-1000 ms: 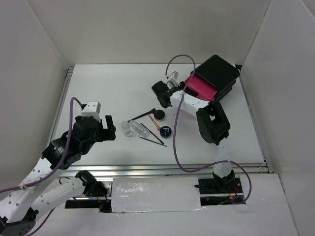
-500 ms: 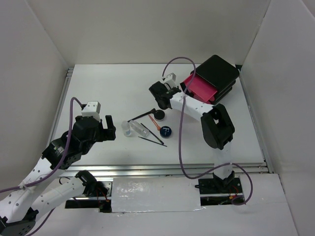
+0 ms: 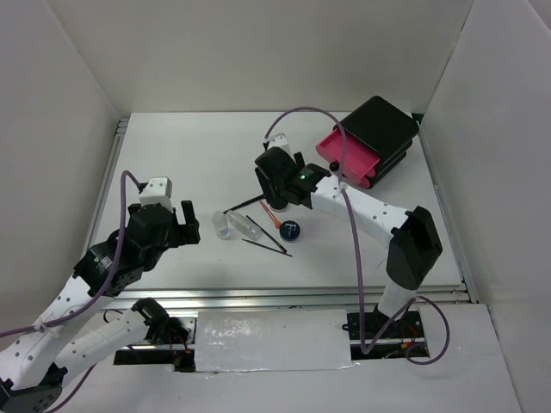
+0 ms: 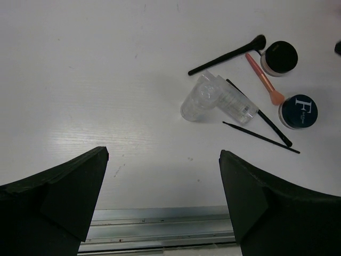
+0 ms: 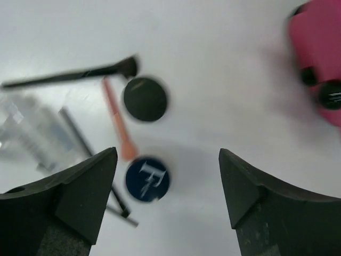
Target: Organize the makeup
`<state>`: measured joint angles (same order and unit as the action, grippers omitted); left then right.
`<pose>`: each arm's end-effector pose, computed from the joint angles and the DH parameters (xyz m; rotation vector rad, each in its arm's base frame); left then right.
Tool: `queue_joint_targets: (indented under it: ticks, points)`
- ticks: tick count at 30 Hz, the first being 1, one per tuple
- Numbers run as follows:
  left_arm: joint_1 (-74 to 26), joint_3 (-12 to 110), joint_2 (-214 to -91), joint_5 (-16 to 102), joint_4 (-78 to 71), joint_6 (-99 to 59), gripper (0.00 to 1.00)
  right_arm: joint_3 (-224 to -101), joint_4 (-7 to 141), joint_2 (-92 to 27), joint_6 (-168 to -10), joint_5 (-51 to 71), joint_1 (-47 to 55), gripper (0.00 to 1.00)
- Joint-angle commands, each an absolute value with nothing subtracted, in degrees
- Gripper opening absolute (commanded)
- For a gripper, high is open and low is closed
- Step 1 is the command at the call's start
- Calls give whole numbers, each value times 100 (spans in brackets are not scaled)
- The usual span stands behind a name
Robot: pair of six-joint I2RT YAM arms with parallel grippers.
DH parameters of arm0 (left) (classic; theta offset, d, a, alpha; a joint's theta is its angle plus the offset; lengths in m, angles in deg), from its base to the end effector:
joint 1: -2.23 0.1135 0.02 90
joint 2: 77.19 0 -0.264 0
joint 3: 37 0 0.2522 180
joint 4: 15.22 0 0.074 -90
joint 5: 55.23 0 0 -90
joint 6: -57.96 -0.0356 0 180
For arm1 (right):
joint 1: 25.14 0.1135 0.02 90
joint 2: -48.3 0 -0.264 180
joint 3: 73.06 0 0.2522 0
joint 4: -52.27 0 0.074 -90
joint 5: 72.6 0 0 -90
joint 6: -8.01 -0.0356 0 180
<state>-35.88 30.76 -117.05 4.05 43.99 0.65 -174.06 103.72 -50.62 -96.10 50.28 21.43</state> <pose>0.1132 -0.0657 0.3464 -0.2157 2.0286 -0.2052 0.2757 0.2631 0.3046 -0.3934 2.2320 -0.1524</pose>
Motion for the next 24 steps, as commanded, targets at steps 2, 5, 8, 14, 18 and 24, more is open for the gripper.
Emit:
queue_joint_targets:
  ticks: [2, 5, 8, 14, 18, 24]
  points:
    - [-3627, 3230, -11586, -353, 4635, 487, 99, -16646, 9523, -4522, -9675, 2806, 2346, 73]
    - [-3627, 3292, -11508, -618, 4863, 759, 99, -16138, 9303, -4382, -9816, 2224, 2486, 62]
    - [-3627, 3301, -11411, -821, 4951, 909, 99, -15750, 8986, -4258, -9843, 2171, 2689, 61]
    - [-3627, 3231, -11410, -593, 4758, 725, 99, -15652, 9187, -4732, -9333, 2250, 3085, 56]
    - [-3627, 3248, -11577, -505, 4767, 664, 99, -15704, 9196, -5101, -8832, 1926, 3094, 56]
    - [-3627, 3231, -11534, -452, 4714, 611, 99, -15942, 9249, -5682, -8621, 1669, 3102, 53]
